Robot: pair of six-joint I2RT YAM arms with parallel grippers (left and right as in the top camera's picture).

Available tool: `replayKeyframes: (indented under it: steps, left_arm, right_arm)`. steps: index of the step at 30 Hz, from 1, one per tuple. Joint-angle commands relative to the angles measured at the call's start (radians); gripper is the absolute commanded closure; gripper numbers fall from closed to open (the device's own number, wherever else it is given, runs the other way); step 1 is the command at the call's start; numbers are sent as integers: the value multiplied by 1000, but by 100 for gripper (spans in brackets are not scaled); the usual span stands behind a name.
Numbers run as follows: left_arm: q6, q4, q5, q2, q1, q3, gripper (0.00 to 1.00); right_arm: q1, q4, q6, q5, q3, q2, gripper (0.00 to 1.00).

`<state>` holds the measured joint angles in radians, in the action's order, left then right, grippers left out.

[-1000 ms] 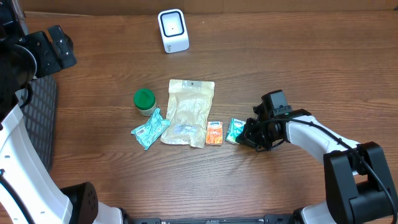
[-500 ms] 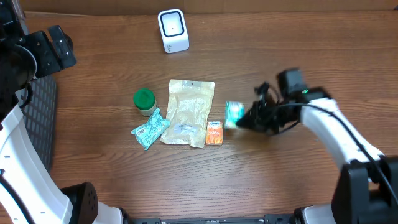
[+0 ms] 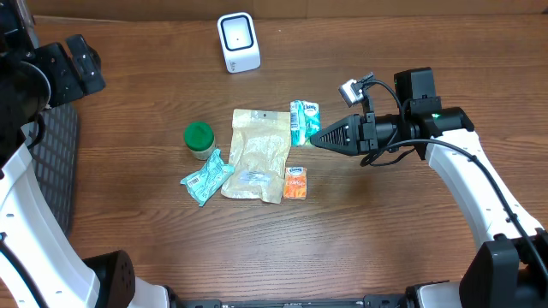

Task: Scan the item barcode
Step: 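Grasp the teal Kleenex pack and carry it to the white scanner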

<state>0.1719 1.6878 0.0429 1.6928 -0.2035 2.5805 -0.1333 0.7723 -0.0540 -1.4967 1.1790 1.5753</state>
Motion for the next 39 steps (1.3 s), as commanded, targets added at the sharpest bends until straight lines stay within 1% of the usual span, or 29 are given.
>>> replayKeyframes:
  steps: [1,2,4,7,8,10,13,16,19,23,26,31,34,39]
  left_arm:
    - [-23,2,16,4,-6,8,0]
    - [-23,2,16,4,-6,8,0]
    - [-23,2,16,4,-6,8,0]
    - [-23,2,16,4,-6,8,1]
    - [-23,2,16,4,-6,8,0]
    - [-23,2,16,4,-6,8,0]
    - [-23,2,16,4,-6,8,0]
    - [-23,2,16,4,-6,8,0]
    - [-23,2,16,4,-6,8,1]
    - [-23,2,16,4,-6,8,0]
    - [-23,2,16,4,-6,8,1]
    - [-23,2,16,4,-6,8,1]
    - [-23,2,16,4,-6,8,0]
    - [-23,2,16,4,-6,8,1]
  right_arm:
    - [-3,0,-8,-50,12,-9,96]
    - [-5,3,-47,3,12,-9,96]
    - [-19,22,-174,213,12,-9,96]
    - [-64,72,-291,531,13,-9,96]
    - [-83,81,-314,606,13,-9,96]
    - [-127,93,-335,694,22,-9,96]
    - [-186,145,-344,838,89,-5,96]
    - [-233,240,-344,1017,238,29,96]
    - [-276,309,-343,1274,459,115,96]
    - [-325,329,-322,1576,734,268,96]
    - [-363,241,-237,1723,859,372,96]
    - [-427,-82,-42,1938,877,499,96]
    - [-452,-247,87,1995,877,571,96]
    - [-468,-486,312,2000,877,698,96]
